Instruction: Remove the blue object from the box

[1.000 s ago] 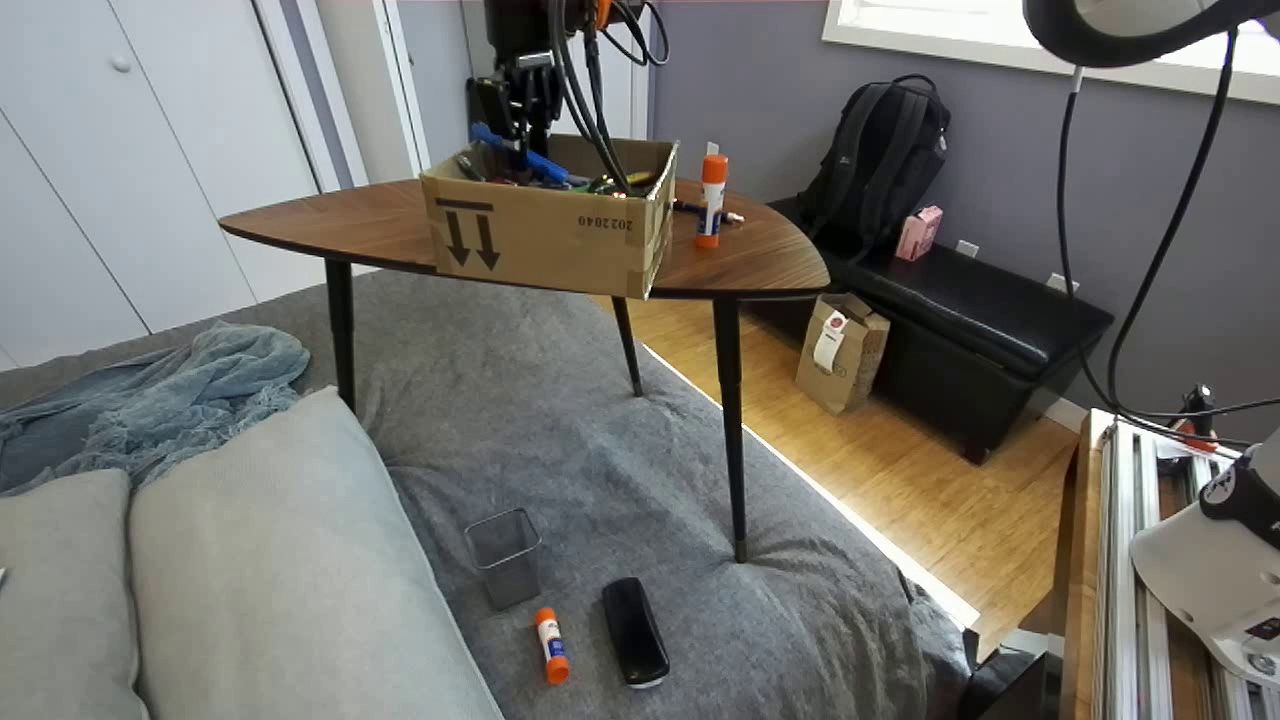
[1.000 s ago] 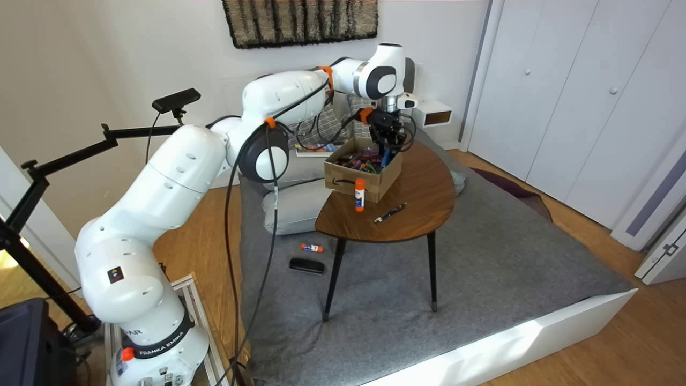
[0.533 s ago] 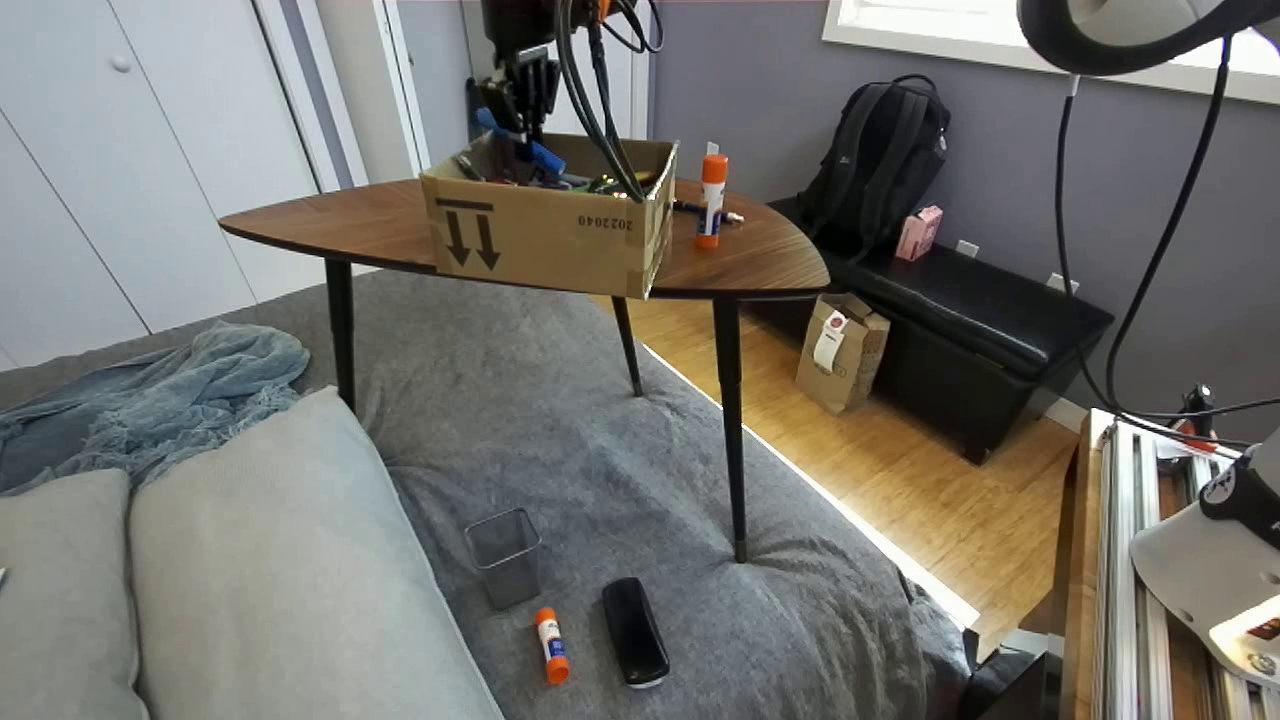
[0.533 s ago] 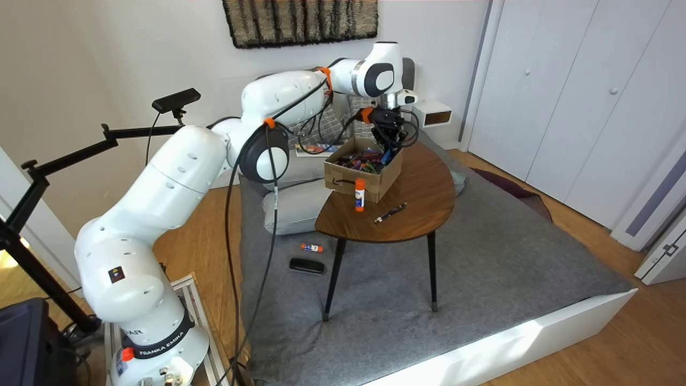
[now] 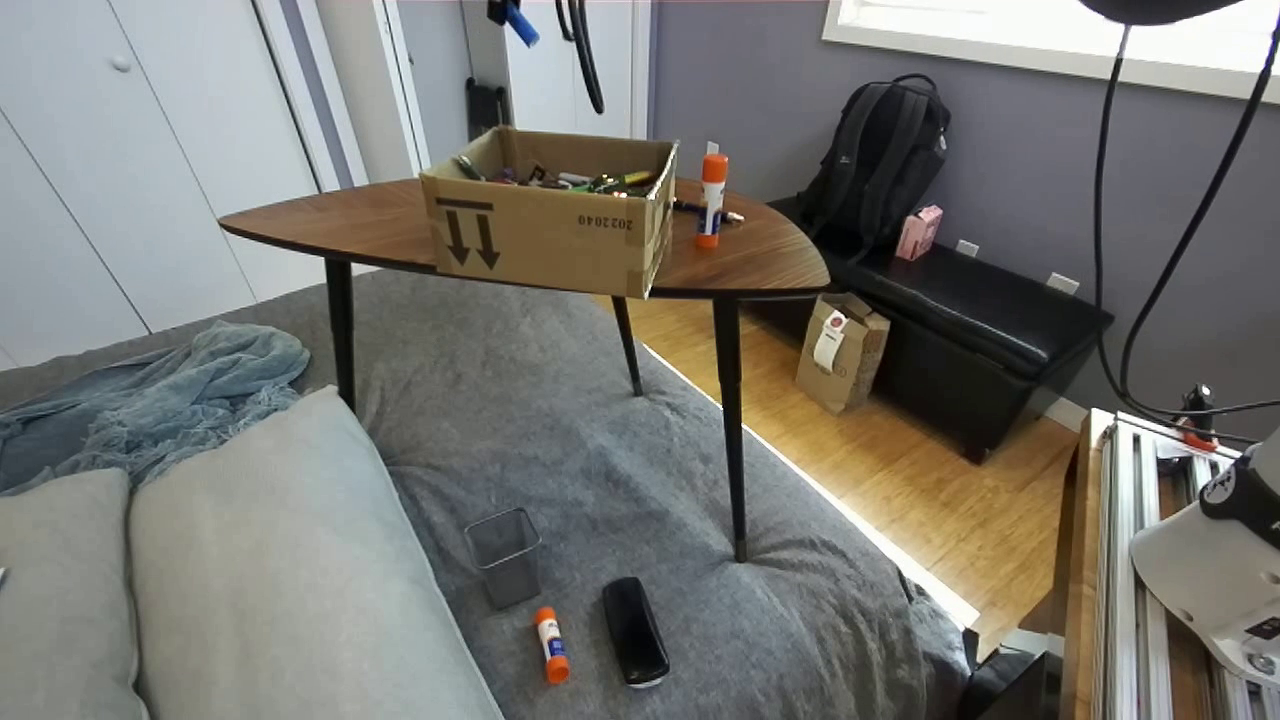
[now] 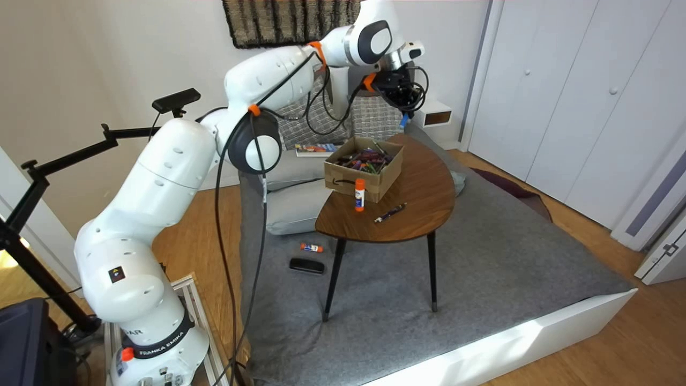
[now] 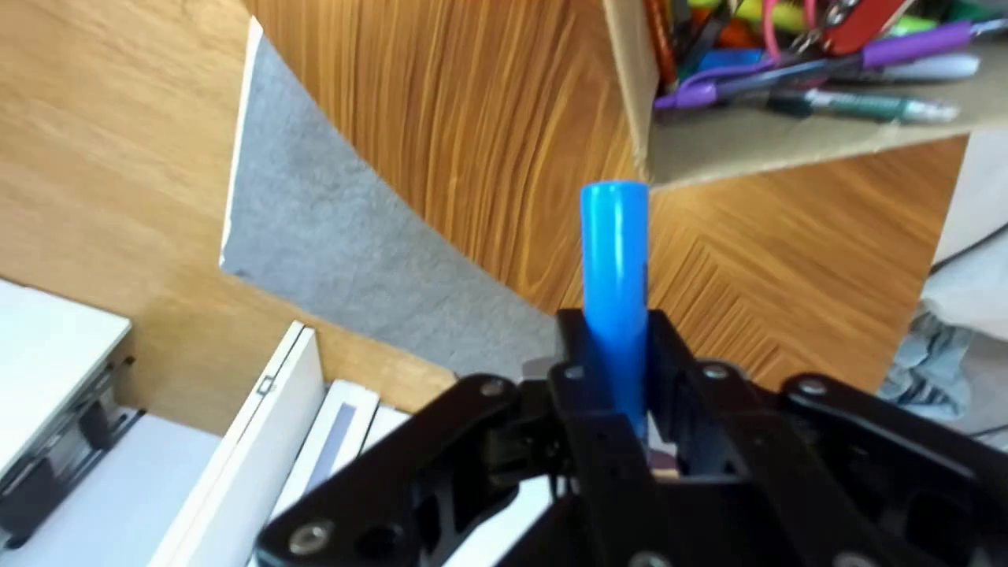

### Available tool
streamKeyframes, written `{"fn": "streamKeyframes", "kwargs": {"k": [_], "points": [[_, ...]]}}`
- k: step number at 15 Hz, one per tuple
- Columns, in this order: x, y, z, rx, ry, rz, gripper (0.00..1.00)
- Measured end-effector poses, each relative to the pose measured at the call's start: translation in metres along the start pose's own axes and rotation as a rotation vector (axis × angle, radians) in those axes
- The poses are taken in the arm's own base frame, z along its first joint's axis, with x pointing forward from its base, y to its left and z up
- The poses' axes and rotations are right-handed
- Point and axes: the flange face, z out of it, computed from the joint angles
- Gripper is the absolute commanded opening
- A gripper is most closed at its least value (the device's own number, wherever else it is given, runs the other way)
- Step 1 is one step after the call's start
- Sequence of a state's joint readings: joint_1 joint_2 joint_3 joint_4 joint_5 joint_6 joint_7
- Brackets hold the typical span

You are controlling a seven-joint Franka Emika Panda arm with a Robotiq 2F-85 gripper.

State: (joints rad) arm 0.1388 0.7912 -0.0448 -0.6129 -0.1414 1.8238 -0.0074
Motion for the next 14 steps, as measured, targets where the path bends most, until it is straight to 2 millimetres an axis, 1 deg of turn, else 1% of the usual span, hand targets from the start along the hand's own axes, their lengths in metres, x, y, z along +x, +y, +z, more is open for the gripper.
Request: {"fn": "streamKeyframes", "kwargs": {"k": [2,5,8,9,12,14], "points": [[0.009,0.009,-0.011,-0.046,0.094,0.046,0.05],[0.016,0.024,-0.015,-0.13,0.196,0.087,0.05],[0.017,0.034,-0.008,-0.177,0.256,0.092,0.05],[0.015,0.037,-0.003,-0.186,0.261,0.085,0.2],[0.006,0.043,0.011,-0.208,0.241,0.09,0.2],[0.004,0.043,0.011,-0.21,0.234,0.091,0.2]]}}
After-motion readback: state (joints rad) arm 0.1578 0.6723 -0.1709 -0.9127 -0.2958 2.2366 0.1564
